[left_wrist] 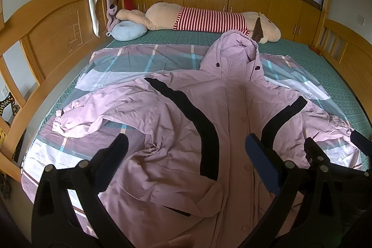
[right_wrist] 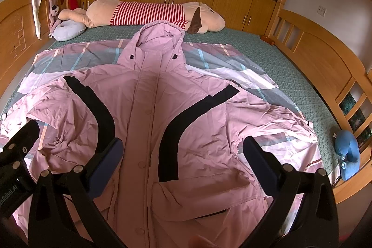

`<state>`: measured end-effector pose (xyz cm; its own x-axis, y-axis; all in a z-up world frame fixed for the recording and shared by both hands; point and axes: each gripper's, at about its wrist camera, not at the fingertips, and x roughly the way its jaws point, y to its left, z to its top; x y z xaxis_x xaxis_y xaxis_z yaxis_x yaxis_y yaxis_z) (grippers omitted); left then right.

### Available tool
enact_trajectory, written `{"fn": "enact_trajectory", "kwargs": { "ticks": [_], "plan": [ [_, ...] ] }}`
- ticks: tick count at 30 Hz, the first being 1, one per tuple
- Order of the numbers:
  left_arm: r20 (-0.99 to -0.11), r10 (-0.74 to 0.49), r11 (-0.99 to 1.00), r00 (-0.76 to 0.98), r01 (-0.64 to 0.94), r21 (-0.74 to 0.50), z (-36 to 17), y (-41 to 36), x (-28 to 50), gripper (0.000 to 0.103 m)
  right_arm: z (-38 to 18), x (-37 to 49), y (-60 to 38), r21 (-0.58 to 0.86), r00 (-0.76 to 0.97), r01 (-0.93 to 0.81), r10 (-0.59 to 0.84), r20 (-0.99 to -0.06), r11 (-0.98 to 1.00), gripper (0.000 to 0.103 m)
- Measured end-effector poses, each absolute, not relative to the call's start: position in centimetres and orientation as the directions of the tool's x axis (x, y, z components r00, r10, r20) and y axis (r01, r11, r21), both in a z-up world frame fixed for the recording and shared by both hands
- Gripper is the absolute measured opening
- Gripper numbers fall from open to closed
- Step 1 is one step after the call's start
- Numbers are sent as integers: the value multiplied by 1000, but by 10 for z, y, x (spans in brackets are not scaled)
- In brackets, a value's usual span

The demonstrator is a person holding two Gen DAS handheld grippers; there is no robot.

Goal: Fold large clothes

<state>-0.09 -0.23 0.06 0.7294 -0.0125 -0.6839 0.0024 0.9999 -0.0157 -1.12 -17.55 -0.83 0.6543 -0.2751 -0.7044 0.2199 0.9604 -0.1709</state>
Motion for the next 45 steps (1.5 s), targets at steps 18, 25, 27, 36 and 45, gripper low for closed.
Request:
{"fn": "enact_trajectory", "kwargs": {
  "ticks": [18,25,27,36,45],
  "plan": [
    [-685,-14,1000,728,3,-18,0,-2,-2,101,-10,-11,-173,-173,653,222,-278,-704,960,102],
    [-686,-15,1000,728,4,-18,-1,-3,-3,101,-8,-10,-174,-173,652,222,-278,-705,959,102],
    [-687,-16,1000,727,4,-19,-2,-2,-3,101,-8,-10,-173,-174,653,223,-280,-704,959,102],
    [-688,-17,1000,726,6,-19,-4,-3,-3,101,-14,-12,-175,-174,652,223,-280,-705,959,102],
    [-688,-17,1000,725,5,-19,-3,-4,-2,101,-14,-12,-175,-174,652,223,-279,-705,959,102]
  ]
}}
